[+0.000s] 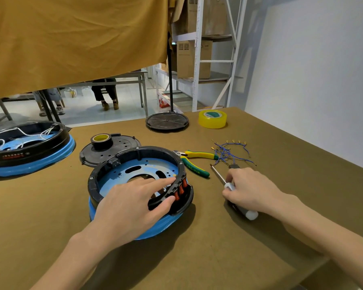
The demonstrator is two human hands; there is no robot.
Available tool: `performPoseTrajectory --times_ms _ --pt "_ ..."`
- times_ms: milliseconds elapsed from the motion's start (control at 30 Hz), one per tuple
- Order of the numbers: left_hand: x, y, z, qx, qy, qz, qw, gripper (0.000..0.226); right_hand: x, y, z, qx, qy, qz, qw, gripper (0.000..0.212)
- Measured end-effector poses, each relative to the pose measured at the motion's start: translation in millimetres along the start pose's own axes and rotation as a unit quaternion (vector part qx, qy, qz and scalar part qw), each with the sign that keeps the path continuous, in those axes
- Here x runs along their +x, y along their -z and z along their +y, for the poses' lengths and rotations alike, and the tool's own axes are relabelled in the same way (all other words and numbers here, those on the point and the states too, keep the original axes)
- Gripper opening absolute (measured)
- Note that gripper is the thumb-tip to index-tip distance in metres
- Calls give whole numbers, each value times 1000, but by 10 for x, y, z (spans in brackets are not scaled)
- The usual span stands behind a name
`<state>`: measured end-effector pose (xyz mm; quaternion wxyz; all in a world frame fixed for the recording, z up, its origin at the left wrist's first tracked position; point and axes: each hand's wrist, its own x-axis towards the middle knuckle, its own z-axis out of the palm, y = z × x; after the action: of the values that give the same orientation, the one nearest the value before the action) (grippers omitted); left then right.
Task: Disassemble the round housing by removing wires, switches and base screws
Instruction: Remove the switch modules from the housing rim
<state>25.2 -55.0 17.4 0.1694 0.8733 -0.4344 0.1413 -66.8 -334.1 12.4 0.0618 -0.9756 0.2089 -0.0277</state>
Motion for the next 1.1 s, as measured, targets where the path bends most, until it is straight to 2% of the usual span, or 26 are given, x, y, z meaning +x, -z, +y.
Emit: performPoseTrajectory --times_ms 100,300,400,567,667,733,800,833,900,967,1100 --pt "13 -9 1 3 0 -2 1000 61 -58 24 12 -83 8 35 996 24" --pt "11 -32 -15 7 0 -8 1000 63 -146 61 -45 -28 8 -51 998 29" --pt "14 -35 -18 13 1 -6 1000 63 -179 48 -59 -24 7 -68 997 33" --pt "7 -31 -18 11 -2 -3 1000 56 -115 68 -188 -79 21 3 997 44" --pt "7 -29 -22 6 -7 -3 1000 60 -82 62 -352 -74 50 58 994 38" --pt "6 -29 -30 1 -9 -1 1000 62 -81 59 -482 -39 87 112 989 30" --pt "-2 -22 -34 -14 -5 5 1000 60 -101 55 -625 73 151 186 968 16" --pt "-4 -16 -35 -22 0 9 1000 58 -119 67 -700 156 186 208 948 10" --pt "1 -3 -40 -40 10 13 999 54 -147 88 -815 298 254 204 897 4" --pt "6 0 -56 -56 16 7 998 55 -150 50 -862 314 310 182 879 11" --pt "19 -17 -88 -39 14 -18 999 54 -82 -85 -821 279 341 126 889 13"
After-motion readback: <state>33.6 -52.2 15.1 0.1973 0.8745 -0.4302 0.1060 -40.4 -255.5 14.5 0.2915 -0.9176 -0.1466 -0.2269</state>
